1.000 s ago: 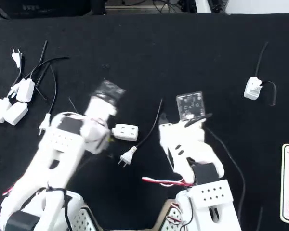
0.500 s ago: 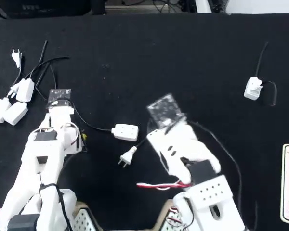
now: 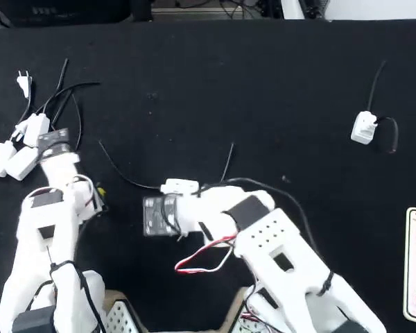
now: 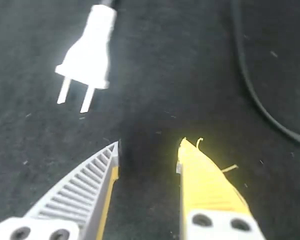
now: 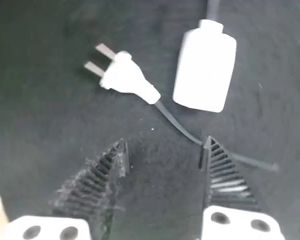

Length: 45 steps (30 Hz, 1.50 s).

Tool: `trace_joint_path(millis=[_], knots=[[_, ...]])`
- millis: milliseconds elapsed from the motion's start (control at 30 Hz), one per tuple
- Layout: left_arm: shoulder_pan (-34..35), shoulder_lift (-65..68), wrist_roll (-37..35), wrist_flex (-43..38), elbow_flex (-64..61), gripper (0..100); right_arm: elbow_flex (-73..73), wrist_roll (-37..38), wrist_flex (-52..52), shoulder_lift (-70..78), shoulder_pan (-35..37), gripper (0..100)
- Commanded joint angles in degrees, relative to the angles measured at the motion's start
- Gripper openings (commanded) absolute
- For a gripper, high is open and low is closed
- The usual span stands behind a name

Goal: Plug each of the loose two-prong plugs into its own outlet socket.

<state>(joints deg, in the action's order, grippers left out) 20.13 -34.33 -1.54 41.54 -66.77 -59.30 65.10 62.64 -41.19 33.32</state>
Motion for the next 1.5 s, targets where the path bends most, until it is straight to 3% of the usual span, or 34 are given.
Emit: trace_joint_path(millis=[0, 200, 367, 700, 1100, 1467], knots=[[4.3, -1.1, -3.3, -0.6, 3.1, 19, 3.6, 5.6, 0.3, 0.5, 1.5, 23.3], [10.9, -1.0, -7.8, -0.4, 5.0, 19, 2.9, 5.5, 0.3, 3.0, 8.3, 23.3], [15.5, -1.0, -11.5, -0.4, 5.8, 19, 7.6, 5.7, 0.6, 11.6, 8.4, 23.3], [15.0, -1.0, -11.7, -0.4, 5.7, 19, 11.0, 15.3, 0.3, 21.1, 8.8, 23.0], [14.8, -1.0, -11.7, -0.3, 5.6, 19, 6.9, 15.6, -13.5, 21.7, 8.4, 22.9], [14.8, -1.0, -11.7, -0.3, 5.6, 19, 7.0, 16.6, -10.3, 27.2, 8.0, 22.9]])
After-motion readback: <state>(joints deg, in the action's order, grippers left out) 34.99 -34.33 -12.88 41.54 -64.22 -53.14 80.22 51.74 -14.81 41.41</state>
